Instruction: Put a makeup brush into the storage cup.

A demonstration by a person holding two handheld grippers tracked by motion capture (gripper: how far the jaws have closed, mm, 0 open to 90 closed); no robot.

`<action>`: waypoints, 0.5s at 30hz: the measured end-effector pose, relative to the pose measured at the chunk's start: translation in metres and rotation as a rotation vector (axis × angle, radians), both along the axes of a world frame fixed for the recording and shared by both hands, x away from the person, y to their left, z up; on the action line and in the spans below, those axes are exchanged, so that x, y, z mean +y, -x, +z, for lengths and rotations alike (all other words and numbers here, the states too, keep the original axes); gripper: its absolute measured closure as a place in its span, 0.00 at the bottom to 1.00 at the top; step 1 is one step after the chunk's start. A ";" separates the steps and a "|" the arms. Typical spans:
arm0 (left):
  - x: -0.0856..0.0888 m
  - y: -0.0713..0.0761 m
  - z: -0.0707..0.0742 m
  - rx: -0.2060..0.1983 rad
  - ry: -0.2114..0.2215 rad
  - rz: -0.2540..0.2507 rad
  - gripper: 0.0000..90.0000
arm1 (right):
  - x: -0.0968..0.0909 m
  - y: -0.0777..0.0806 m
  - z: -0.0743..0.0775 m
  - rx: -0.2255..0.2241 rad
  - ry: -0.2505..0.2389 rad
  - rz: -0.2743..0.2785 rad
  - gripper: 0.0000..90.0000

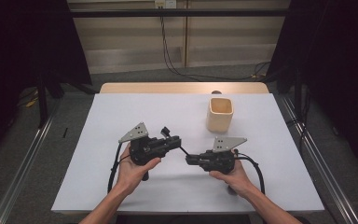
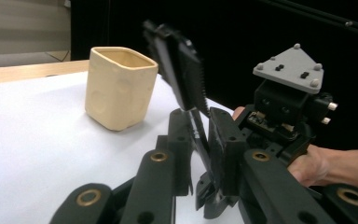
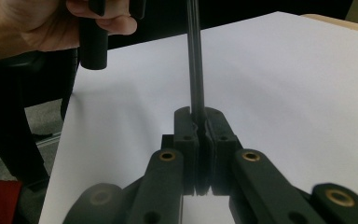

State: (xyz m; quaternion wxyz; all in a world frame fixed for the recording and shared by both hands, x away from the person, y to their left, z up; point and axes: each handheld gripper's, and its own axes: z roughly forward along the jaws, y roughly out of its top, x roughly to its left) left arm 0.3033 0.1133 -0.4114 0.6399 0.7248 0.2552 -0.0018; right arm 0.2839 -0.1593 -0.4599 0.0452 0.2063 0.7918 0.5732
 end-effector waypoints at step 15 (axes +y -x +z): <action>-0.007 0.007 0.009 -0.046 -0.030 -0.050 0.95 | -0.001 -0.001 0.001 -0.003 -0.004 -0.024 0.84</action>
